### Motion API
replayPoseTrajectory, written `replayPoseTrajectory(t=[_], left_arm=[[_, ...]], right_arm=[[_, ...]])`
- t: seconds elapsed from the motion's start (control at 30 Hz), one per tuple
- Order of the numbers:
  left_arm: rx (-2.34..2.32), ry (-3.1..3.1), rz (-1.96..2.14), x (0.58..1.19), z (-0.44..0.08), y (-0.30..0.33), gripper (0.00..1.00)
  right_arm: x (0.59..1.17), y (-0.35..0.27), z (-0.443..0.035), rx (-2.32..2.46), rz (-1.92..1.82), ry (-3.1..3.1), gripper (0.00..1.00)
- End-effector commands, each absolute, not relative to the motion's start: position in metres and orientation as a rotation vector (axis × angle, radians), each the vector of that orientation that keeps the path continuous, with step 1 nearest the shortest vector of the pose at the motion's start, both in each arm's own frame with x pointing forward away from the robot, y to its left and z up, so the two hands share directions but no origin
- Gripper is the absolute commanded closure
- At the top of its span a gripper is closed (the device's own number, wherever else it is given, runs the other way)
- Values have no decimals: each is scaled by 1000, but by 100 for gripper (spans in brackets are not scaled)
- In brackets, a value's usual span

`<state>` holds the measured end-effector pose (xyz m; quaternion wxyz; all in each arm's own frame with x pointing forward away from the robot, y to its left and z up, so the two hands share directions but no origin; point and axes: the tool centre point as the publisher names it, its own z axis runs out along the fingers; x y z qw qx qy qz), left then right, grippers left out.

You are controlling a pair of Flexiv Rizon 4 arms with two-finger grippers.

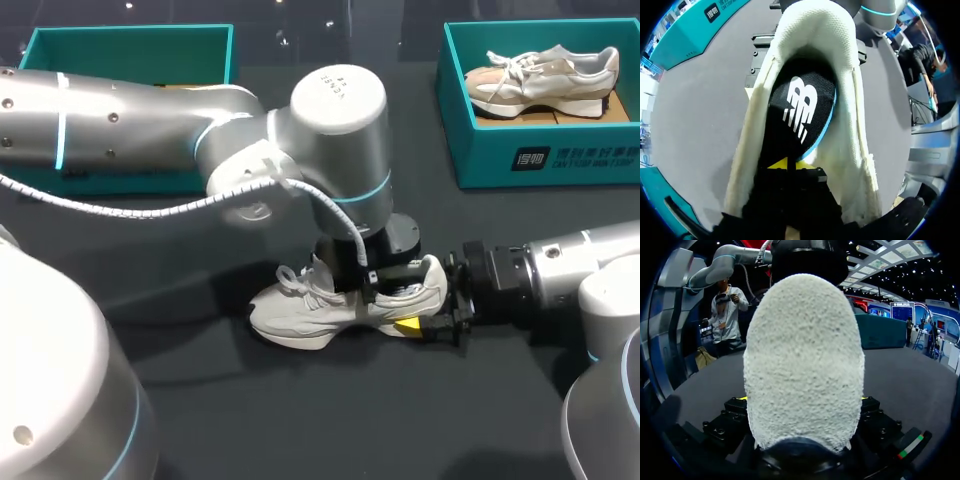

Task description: Take the shoe out of the shoebox, open the shoe tongue, remove and reinsert the insole, then place the shoe into the shoebox

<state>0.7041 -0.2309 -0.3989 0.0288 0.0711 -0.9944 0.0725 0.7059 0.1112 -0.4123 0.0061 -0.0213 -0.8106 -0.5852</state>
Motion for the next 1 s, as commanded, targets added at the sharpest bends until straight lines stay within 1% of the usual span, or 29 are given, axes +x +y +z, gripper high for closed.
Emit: replayPoseTrajectory(t=[0.03, 0.7, 1.0], left_arm=[[225, -2995, 354, 711, -390, -209, 100], [201, -2860, 582, 700, -368, -194, 100], [204, -2866, 694, 699, -347, -219, 100]], right_arm=[[704, 112, -411, -67, -1824, -2542, 100], [704, 112, -411, -67, -1824, -2542, 100], [704, 112, -411, -67, -1824, -2542, 100]])
